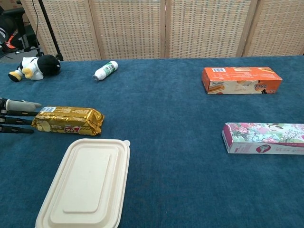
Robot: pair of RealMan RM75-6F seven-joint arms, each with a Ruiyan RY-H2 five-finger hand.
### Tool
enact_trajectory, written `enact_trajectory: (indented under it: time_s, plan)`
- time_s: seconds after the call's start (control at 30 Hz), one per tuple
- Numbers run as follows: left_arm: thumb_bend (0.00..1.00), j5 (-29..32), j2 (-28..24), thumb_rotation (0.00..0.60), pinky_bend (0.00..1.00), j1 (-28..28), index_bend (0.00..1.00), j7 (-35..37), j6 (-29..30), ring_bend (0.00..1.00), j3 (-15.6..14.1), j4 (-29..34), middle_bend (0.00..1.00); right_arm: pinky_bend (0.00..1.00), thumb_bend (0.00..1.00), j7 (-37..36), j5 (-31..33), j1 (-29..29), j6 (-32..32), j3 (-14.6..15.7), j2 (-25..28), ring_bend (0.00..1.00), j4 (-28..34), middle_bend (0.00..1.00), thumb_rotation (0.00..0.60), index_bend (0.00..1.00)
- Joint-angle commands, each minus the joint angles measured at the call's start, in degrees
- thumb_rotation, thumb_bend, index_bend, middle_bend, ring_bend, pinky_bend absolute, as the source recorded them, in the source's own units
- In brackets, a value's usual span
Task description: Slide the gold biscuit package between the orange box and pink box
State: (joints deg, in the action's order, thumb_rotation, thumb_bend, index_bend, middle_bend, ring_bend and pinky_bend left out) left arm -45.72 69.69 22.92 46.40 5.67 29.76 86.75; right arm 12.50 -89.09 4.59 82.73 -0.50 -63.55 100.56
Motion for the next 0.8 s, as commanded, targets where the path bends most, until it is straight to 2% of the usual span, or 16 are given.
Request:
enact_trajectory:
  time_s: [0.03, 0.3, 0.8]
  plan:
    - [0.28, 0.8, -0.5, 0.6, 0.0, 0.5, 0.0, -0.4, -0.1, 0.0, -0.9, 1.2, 0.0, 0.0, 0.16, -0.1, 0.1, 0.0, 0.0, 0.0, 0.0, 0.0, 0.0, 0.0, 0.6, 0.0]
    - [0.28, 2.6, -1.0, 0.6, 0.0, 1.7, 0.0, -1.1, 0.8, 0.0, -2.7, 3.4, 0.0, 0.0, 0.16, -0.1, -0.2, 0.0, 0.0, 0.1, 0.0, 0.0, 0.1, 0.0, 0.6, 0.0]
    - [0.29, 3.8, -0.4, 0.6, 0.0, 3.5, 0.0, -2.2, 1.6, 0.0, -3.1, 8.6, 0.0, 0.0, 0.16, 0.0, -0.6, 0.1, -0.1, 0.2, 0.0, 0.0, 0.2, 0.0, 0.6, 0.0]
